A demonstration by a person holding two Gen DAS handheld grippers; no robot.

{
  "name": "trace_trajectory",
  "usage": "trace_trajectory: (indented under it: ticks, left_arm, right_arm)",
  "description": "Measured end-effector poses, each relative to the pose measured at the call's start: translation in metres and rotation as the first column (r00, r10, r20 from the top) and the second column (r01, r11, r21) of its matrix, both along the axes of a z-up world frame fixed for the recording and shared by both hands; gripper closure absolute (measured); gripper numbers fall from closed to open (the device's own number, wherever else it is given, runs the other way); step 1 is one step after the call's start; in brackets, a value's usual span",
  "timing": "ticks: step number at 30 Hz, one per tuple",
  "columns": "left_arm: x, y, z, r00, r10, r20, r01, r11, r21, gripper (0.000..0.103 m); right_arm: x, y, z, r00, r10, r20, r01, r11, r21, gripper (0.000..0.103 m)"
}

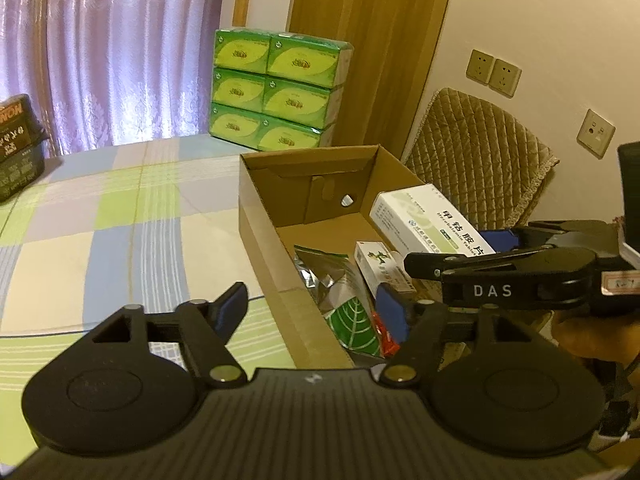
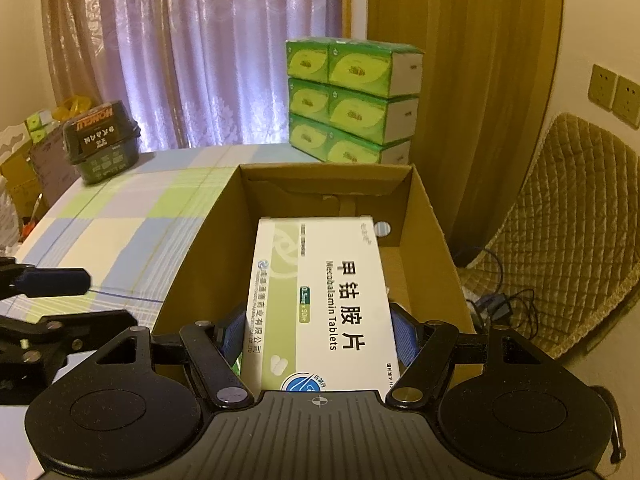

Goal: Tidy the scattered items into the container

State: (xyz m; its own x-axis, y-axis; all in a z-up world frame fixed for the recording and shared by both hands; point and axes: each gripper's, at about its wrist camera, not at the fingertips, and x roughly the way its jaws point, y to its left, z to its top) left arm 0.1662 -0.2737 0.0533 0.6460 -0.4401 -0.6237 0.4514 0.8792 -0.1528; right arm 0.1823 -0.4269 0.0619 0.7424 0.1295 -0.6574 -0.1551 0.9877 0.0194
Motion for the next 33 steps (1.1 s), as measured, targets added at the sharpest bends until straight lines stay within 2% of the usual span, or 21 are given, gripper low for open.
trace_trajectory:
  ticks: [2, 3, 4, 9, 15, 19, 26, 33]
  left_arm:
    - [0.0, 0.002, 0.001, 1.0, 0.007, 0.004, -0.007, 1.0, 0.0, 0.03]
    - [0.0, 0.004, 0.001, 1.0, 0.011, 0.005, -0.011, 1.0, 0.0, 0.029]
    - [0.0, 0.006, 0.001, 1.0, 0.015, 0.005, -0.015, 1.0, 0.0, 0.027]
    - [0.0, 0.012, -0.001, 0.999, 0.034, 0.005, -0.034, 0.999, 0.009, 0.023]
    - [-0.008, 0.017, -0.001, 0.998, 0.06, 0.033, -0.061, 0.998, 0.03, 0.007]
    - [-0.015, 0.02, 0.002, 0.996, 0.08, 0.042, -0.081, 0.996, 0.04, 0.002]
    - [-0.036, 0.024, 0.009, 0.992, 0.104, 0.073, -0.108, 0.992, 0.059, 0.001]
    - [-0.06, 0.03, 0.018, 0.992, 0.119, 0.038, -0.121, 0.991, 0.053, 0.001]
  right_arm:
    - [0.003, 0.001, 0.0, 1.0, 0.004, 0.007, -0.004, 1.0, 0.004, 0.027]
    - [0.004, 0.001, 0.001, 1.0, -0.001, 0.012, 0.001, 1.0, 0.005, 0.018]
    - [0.004, 0.001, 0.002, 1.0, -0.008, 0.026, 0.007, 1.0, 0.007, 0.002]
    - [0.005, 0.002, 0.004, 1.0, -0.001, 0.024, 0.0, 1.0, 0.013, 0.002]
    - [-0.001, 0.004, 0.003, 1.0, -0.003, 0.007, 0.003, 1.0, 0.009, 0.002]
    - [-0.008, 0.004, 0.006, 1.0, -0.01, 0.002, 0.01, 1.0, 0.011, 0.002]
    - [-0.028, 0.002, 0.02, 1.0, -0.026, 0.002, 0.026, 1.0, 0.015, 0.002]
    - [-0.061, 0.001, 0.04, 0.999, -0.04, 0.022, 0.04, 0.999, 0.023, 0.002]
